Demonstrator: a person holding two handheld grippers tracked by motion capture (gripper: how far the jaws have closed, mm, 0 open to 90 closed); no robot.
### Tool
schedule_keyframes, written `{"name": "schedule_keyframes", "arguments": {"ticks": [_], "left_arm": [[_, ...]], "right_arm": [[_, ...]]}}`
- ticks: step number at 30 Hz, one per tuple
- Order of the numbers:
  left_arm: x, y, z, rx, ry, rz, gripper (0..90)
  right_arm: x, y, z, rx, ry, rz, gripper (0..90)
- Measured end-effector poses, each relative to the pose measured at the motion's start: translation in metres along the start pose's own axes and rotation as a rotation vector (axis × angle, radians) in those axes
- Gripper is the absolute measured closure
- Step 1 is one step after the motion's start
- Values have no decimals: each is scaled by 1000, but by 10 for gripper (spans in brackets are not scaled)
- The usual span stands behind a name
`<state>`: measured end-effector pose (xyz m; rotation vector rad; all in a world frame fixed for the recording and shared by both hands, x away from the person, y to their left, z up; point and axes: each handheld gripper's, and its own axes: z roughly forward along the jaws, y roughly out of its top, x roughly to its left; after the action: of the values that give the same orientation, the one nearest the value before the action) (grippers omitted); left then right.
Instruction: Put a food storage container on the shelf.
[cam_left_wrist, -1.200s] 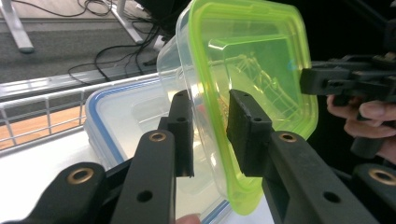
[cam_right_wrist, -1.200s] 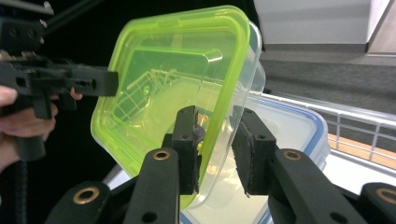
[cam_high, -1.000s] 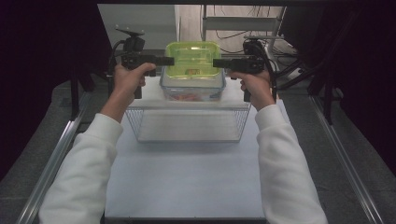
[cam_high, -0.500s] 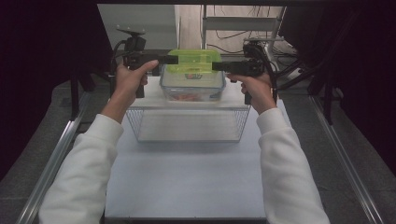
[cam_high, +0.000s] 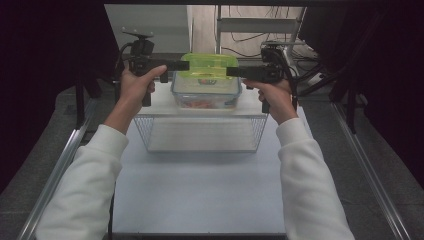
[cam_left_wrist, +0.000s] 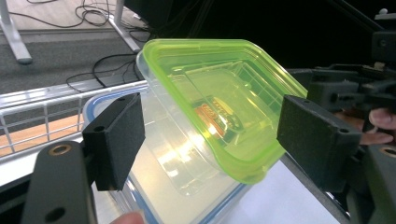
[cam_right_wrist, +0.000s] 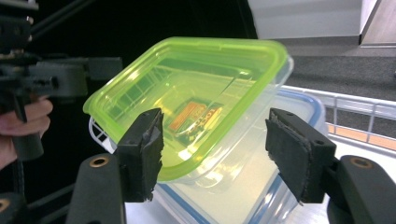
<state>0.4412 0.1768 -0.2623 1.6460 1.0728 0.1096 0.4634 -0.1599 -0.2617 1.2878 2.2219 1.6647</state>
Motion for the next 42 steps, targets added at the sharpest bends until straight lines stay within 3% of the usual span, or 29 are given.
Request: {"name": "schedule_keyframes", "arguments": {"ticks": [5,7,10,12,15,21,28,34,42], "left_arm": [[-1,-2,-4,9,9,22,228],[-1,-4,-6,-2,4,13,233],[0,-6,-10,3,9,18,235],[1,-7,-12,3,14,18,236],[2,-8,-16,-2,13,9,237],[4,-9,-20,-6,17,9,235],[6,-11,-23,-7,17,14,234],[9,-13,-25,-5,18,10,234],[5,-20,-29,-5,-3,20,232]], "right_arm": [[-2,1,-11,-38,-7,5,401],[-2,2,-17,-62,-10,9,501],[-4,2,-26,-91,-75,13,709],[-7,2,-27,-82,-114,13,797],[-9,0,-21,-34,-137,16,868],[-6,-4,-1,20,-133,1,888],[-6,-4,12,27,-133,-2,888],[-9,-4,10,23,-140,7,888],[-11,-11,-8,15,-136,3,882]]}}
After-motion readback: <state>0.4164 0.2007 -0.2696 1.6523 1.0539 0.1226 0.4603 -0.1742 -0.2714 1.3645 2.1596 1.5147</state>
